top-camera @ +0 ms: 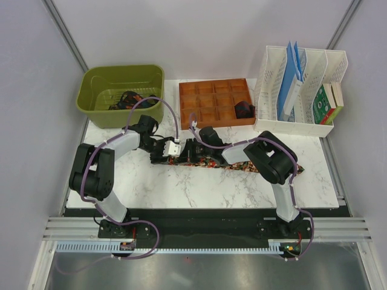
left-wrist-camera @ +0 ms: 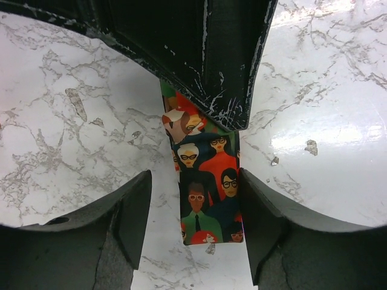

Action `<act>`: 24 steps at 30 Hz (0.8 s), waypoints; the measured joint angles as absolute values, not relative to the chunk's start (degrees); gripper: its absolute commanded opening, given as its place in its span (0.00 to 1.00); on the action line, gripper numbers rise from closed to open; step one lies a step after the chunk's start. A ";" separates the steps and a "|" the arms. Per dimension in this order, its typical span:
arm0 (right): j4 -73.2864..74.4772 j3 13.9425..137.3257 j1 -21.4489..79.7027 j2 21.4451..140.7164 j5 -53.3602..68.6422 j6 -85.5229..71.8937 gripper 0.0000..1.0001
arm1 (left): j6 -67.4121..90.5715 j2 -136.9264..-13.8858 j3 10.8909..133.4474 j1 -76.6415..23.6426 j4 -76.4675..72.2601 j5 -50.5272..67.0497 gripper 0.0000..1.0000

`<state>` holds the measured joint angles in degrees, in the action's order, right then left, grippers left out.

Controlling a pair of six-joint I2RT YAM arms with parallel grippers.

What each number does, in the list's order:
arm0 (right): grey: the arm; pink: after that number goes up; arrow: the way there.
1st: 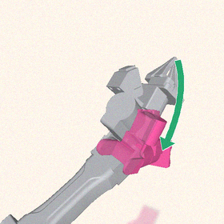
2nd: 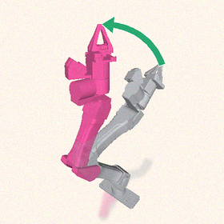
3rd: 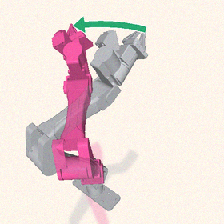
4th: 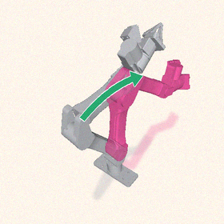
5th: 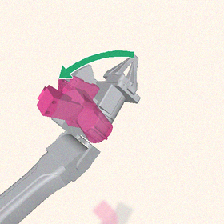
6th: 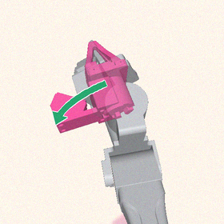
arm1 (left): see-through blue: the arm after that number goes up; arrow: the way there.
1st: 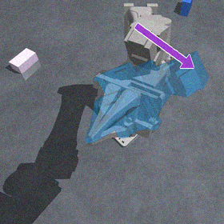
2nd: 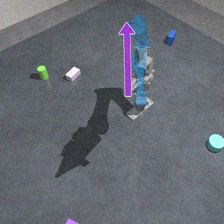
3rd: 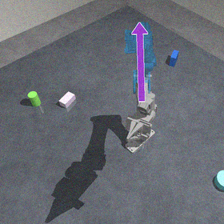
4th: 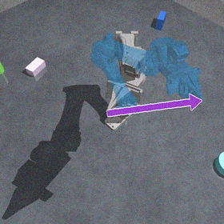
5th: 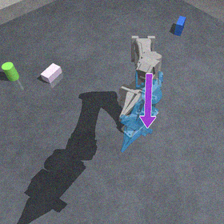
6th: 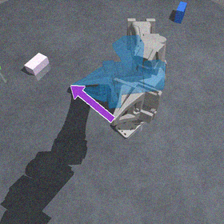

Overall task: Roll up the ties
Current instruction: Roll the tie at the center of the board.

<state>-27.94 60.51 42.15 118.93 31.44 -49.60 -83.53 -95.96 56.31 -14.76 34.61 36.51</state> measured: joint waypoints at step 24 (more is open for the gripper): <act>-23.40 60.53 39.53 117.93 32.08 -50.81 0.44 | -82.32 -97.38 56.12 -15.51 35.03 34.96 0.36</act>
